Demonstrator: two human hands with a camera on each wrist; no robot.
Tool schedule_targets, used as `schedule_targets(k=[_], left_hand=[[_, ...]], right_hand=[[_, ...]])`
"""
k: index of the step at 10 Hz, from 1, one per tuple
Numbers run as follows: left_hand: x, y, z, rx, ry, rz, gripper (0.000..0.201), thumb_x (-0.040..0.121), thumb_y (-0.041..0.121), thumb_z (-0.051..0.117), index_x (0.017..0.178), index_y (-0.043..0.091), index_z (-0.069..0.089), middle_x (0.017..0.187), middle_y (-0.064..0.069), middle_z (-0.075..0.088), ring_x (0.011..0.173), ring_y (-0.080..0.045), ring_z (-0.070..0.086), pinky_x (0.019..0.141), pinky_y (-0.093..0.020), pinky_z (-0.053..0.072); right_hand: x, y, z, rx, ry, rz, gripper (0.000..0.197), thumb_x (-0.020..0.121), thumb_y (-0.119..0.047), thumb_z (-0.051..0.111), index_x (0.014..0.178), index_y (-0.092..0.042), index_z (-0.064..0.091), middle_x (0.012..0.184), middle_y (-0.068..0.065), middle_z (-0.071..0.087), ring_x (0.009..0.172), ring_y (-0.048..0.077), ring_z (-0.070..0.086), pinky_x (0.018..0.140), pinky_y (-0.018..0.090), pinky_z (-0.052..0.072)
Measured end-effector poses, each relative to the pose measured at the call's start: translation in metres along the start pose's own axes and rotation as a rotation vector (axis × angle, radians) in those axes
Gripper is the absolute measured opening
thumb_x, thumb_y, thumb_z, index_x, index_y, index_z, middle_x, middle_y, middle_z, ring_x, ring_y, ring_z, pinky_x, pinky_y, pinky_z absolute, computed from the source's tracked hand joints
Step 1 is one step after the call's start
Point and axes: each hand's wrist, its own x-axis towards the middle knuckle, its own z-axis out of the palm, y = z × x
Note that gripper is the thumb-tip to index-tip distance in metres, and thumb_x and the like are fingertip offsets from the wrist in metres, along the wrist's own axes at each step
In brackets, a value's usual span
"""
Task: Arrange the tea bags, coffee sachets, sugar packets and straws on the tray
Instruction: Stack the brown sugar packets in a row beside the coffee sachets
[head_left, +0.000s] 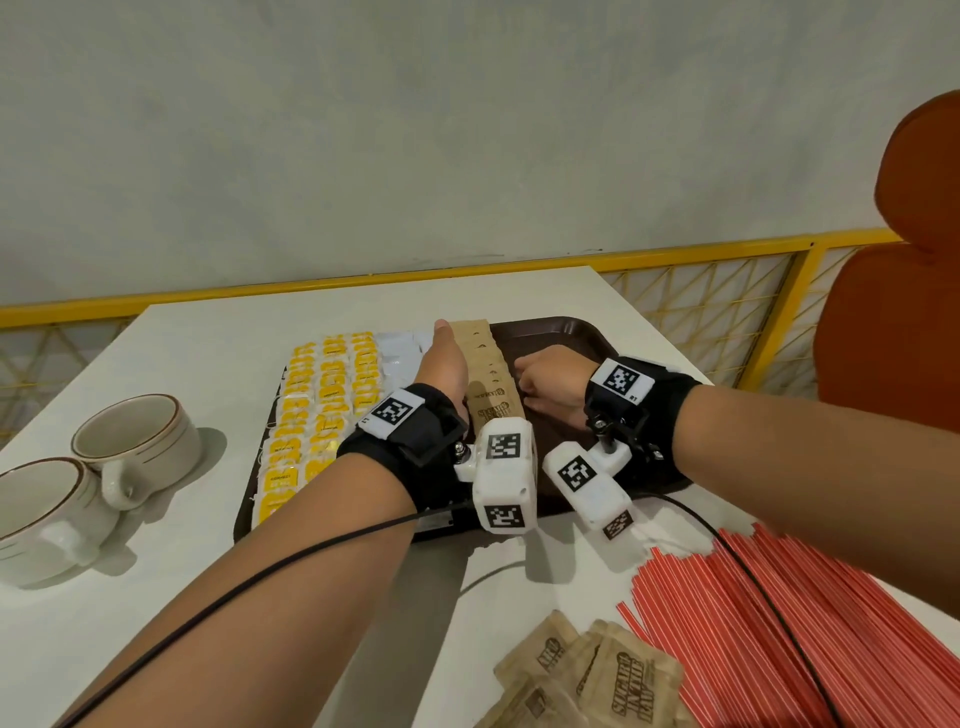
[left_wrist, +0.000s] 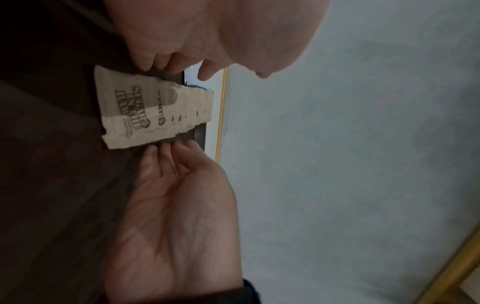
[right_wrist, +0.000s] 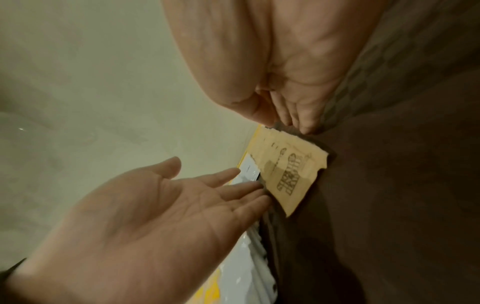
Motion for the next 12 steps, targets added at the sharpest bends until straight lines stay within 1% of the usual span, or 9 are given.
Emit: schedule_targets(k=[1, 2, 3, 5, 6, 7, 9, 11, 12], left_hand=[[-0.009, -0.006, 0.000, 0.004, -0.021, 0.029, 0.068, 0.099, 0.057, 0.016, 0.146, 0.011, 0.030, 0.125, -0.018, 0.052, 0.065, -0.019, 0.045, 0.068, -0.032, 0.040], [-0.020, -0.008, 0.002, 0.038, -0.021, 0.051, 0.068, 0.098, 0.058, 0.015, 0.143, 0.011, 0.035, 0.113, -0.015, 0.057, 0.072, -0.020, 0.052, 0.062, -0.029, 0.040], [-0.027, -0.011, 0.002, 0.026, -0.021, 0.045, 0.065, 0.099, 0.056, 0.016, 0.146, 0.014, 0.031, 0.136, -0.017, 0.048, 0.116, -0.028, 0.053, 0.078, -0.031, 0.039], [-0.032, -0.015, 0.002, 0.018, -0.020, 0.047, 0.062, 0.100, 0.053, 0.018, 0.146, 0.013, 0.031, 0.139, -0.018, 0.046, 0.126, -0.029, 0.047, 0.090, -0.033, 0.036], [-0.035, -0.014, 0.002, -0.009, -0.014, 0.024, 0.063, 0.100, 0.053, 0.019, 0.148, 0.013, 0.028, 0.144, -0.019, 0.041, 0.133, -0.030, 0.040, 0.102, -0.037, 0.034], [-0.038, -0.014, 0.004, -0.025, -0.015, 0.031, 0.062, 0.100, 0.052, 0.019, 0.148, 0.013, 0.028, 0.146, -0.017, 0.039, 0.133, -0.030, 0.039, 0.104, -0.037, 0.033], [-0.032, -0.014, 0.004, -0.001, -0.003, 0.074, 0.061, 0.099, 0.054, 0.017, 0.141, 0.015, 0.039, 0.135, -0.014, 0.052, 0.123, -0.027, 0.050, 0.094, -0.030, 0.035], [-0.032, -0.011, 0.004, 0.022, 0.001, 0.075, 0.062, 0.099, 0.054, 0.018, 0.143, 0.014, 0.035, 0.136, -0.015, 0.052, 0.124, -0.028, 0.050, 0.099, -0.036, 0.037], [-0.034, -0.008, 0.002, 0.032, -0.022, 0.068, 0.062, 0.100, 0.053, 0.017, 0.146, 0.014, 0.031, 0.143, -0.016, 0.044, 0.131, -0.029, 0.042, 0.098, -0.036, 0.034]], right_hand=[[-0.016, -0.001, 0.008, -0.049, -0.004, -0.003, 0.043, 0.080, -0.006, 0.053, 0.122, 0.000, 0.057, 0.127, 0.022, 0.058, 0.102, 0.031, 0.060, 0.099, 0.049, 0.048], [-0.008, 0.007, 0.012, -0.040, -0.014, 0.003, 0.056, 0.068, -0.013, 0.054, 0.122, -0.001, 0.058, 0.124, 0.022, 0.060, 0.108, 0.034, 0.061, 0.096, 0.051, 0.050], [-0.021, 0.002, 0.015, -0.085, 0.009, -0.017, 0.041, 0.081, -0.006, 0.052, 0.120, 0.000, 0.059, 0.122, 0.022, 0.061, 0.097, 0.027, 0.058, 0.097, 0.050, 0.049], [-0.030, 0.003, 0.012, -0.174, 0.075, -0.002, 0.011, 0.082, 0.006, 0.057, 0.078, -0.003, 0.063, 0.085, 0.017, 0.067, 0.081, 0.029, 0.066, 0.084, 0.043, 0.055], [-0.029, 0.000, 0.008, -0.176, 0.056, 0.041, 0.024, 0.083, 0.005, 0.062, 0.071, -0.013, 0.052, 0.078, 0.008, 0.060, 0.067, 0.017, 0.060, 0.076, 0.031, 0.057], [-0.026, -0.004, 0.007, -0.093, 0.011, 0.112, 0.031, 0.089, 0.011, 0.055, 0.072, -0.012, 0.044, 0.083, 0.010, 0.053, 0.043, 0.009, 0.058, 0.046, 0.016, 0.051], [-0.029, -0.014, 0.011, -0.009, 0.041, 0.138, 0.032, 0.087, 0.016, 0.052, 0.069, -0.009, 0.047, 0.113, 0.023, 0.058, 0.059, 0.025, 0.055, 0.031, 0.020, 0.045], [-0.025, -0.014, 0.013, -0.085, 0.079, 0.138, 0.025, 0.087, 0.011, 0.055, 0.069, -0.006, 0.055, 0.083, 0.013, 0.059, 0.053, 0.021, 0.060, 0.048, 0.023, 0.054], [-0.027, -0.013, 0.010, -0.221, 0.119, 0.078, 0.006, 0.081, 0.005, 0.064, 0.081, 0.001, 0.068, 0.086, 0.015, 0.066, 0.077, 0.024, 0.064, 0.082, 0.039, 0.058]])
